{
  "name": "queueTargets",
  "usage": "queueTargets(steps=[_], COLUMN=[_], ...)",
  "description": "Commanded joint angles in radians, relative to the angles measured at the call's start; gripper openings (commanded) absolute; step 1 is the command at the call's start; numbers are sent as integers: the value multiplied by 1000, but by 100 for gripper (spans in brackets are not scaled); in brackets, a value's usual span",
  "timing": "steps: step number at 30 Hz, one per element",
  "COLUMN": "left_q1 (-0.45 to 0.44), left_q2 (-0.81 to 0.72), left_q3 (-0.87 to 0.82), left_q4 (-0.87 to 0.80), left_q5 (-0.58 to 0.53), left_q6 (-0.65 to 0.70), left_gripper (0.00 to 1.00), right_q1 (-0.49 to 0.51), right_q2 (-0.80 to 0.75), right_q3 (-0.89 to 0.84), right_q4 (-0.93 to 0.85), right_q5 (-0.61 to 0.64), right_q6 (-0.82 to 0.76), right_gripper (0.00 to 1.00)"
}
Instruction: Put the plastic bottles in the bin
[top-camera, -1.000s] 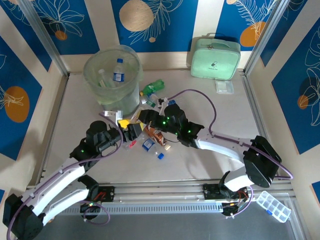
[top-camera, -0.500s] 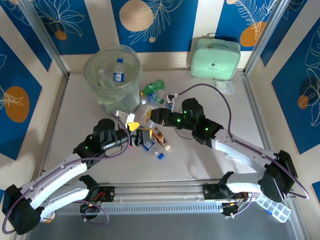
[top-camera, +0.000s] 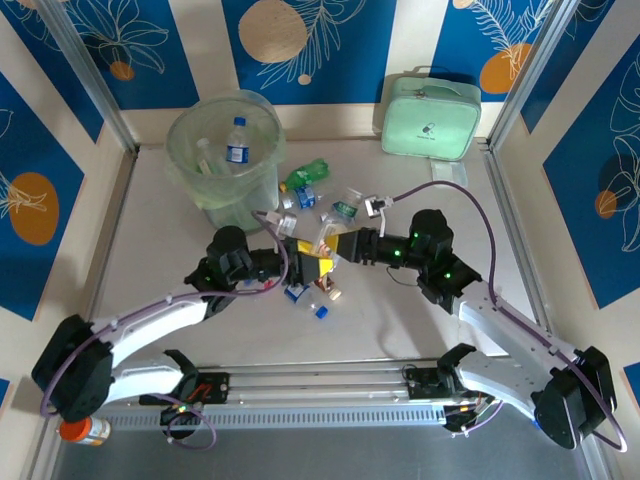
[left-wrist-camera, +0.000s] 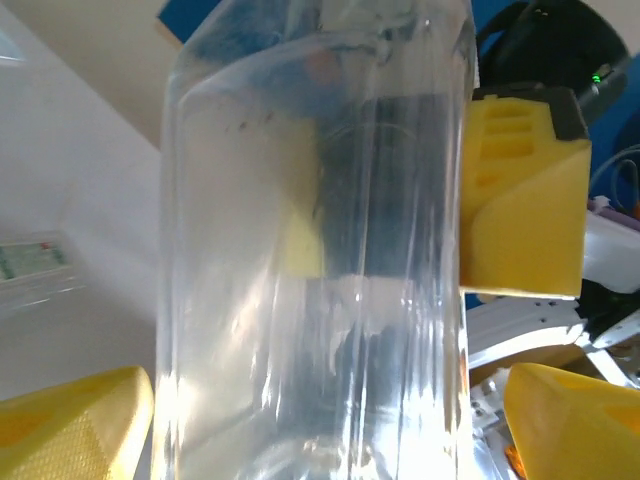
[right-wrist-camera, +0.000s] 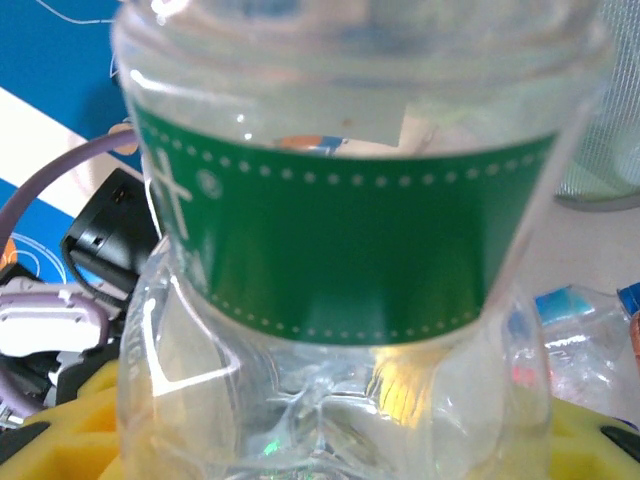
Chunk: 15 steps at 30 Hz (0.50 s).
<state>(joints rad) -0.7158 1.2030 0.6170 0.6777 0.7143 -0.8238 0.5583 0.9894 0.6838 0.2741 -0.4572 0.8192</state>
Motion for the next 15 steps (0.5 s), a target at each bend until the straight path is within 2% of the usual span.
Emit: queueTargets(steps=[1, 8, 15], left_q1=[3, 3, 1], left_q2=[43, 69, 109], left_q3=[6, 28, 50], left_q4=[279, 257, 274], left_q5=[111, 123, 156], left_q6=[-136, -106, -118], left_gripper=[87, 72, 59], right_q1=[-24, -82, -86], right_q2=[-23, -22, 21], right_q3=[-22, -61, -68], right_q4=[74, 128, 177], right_q5=[-97, -138, -158], right_q6=[19, 53, 77], right_gripper=[40, 40, 39])
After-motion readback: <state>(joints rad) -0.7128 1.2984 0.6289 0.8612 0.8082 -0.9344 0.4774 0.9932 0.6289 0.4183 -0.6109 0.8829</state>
